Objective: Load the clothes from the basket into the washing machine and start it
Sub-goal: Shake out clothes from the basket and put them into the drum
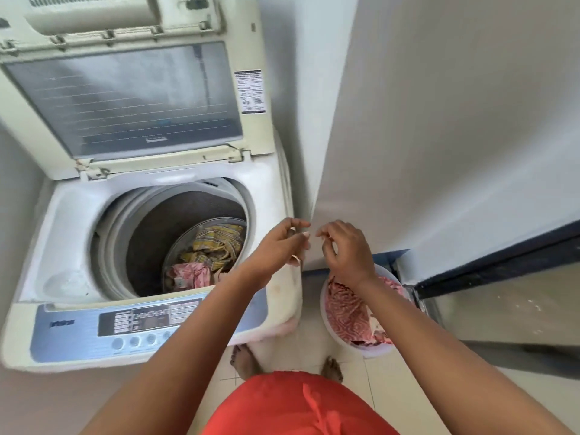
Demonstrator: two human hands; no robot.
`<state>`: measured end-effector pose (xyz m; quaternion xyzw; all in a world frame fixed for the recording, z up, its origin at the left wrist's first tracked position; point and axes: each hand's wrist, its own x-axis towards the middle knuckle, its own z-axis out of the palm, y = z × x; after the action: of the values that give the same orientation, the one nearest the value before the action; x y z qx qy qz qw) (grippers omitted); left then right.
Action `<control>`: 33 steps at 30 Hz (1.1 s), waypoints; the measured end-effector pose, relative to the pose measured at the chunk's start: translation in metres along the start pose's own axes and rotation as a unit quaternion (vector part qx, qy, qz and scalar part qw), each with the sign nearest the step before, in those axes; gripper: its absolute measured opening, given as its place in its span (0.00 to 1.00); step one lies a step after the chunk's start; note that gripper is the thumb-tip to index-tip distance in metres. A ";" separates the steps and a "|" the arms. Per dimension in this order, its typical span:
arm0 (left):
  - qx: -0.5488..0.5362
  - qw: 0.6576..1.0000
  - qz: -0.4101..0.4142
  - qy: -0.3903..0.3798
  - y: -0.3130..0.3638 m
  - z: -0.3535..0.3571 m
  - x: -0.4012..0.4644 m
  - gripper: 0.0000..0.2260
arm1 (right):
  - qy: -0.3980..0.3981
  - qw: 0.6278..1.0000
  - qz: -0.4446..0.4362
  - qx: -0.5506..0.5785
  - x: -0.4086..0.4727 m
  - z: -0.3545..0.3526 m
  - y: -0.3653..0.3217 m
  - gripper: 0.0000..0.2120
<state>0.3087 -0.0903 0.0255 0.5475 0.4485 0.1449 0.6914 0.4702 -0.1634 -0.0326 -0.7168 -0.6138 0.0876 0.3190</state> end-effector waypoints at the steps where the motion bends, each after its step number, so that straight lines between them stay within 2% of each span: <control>1: 0.004 1.000 -0.001 -0.016 0.001 0.015 0.002 0.10 | 0.002 1.000 0.011 0.002 -0.006 -0.008 0.012 0.08; 9: 0.052 0.993 -0.088 -0.063 -0.026 0.110 0.019 0.09 | -0.008 0.995 0.103 0.000 -0.068 -0.064 0.106 0.08; 13: 0.080 0.986 -0.123 -0.075 -0.048 0.146 0.024 0.07 | -0.045 0.986 0.159 -0.002 -0.101 -0.078 0.149 0.07; 16: 0.105 0.979 -0.143 -0.096 -0.063 0.164 0.027 0.08 | -0.118 0.963 0.243 -0.009 -0.118 -0.077 0.177 0.09; 19: 0.139 0.969 -0.163 -0.123 -0.077 0.176 0.039 0.09 | -0.234 0.919 0.316 -0.013 -0.132 -0.067 0.200 0.20; 21: 0.161 0.959 -0.179 -0.151 -0.089 0.184 0.052 0.09 | -0.284 0.892 0.351 -0.005 -0.142 -0.056 0.212 0.28; 24: 0.213 0.940 -0.202 -0.173 -0.118 0.195 0.070 0.12 | -0.295 0.875 0.383 0.029 -0.160 -0.031 0.227 0.26; 28: 0.329 0.898 -0.204 -0.207 -0.178 0.205 0.092 0.25 | -0.323 0.850 0.411 0.055 -0.186 0.021 0.248 0.24; 33: 0.379 0.867 -0.185 -0.267 -0.257 0.211 0.112 0.29 | -0.365 0.836 0.408 0.047 -0.210 0.090 0.276 0.28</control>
<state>0.4599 -0.2374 -0.2549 0.6922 0.3599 -0.3186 0.5384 0.6027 -0.3403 -0.3148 -0.8020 -0.3330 0.4942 0.0408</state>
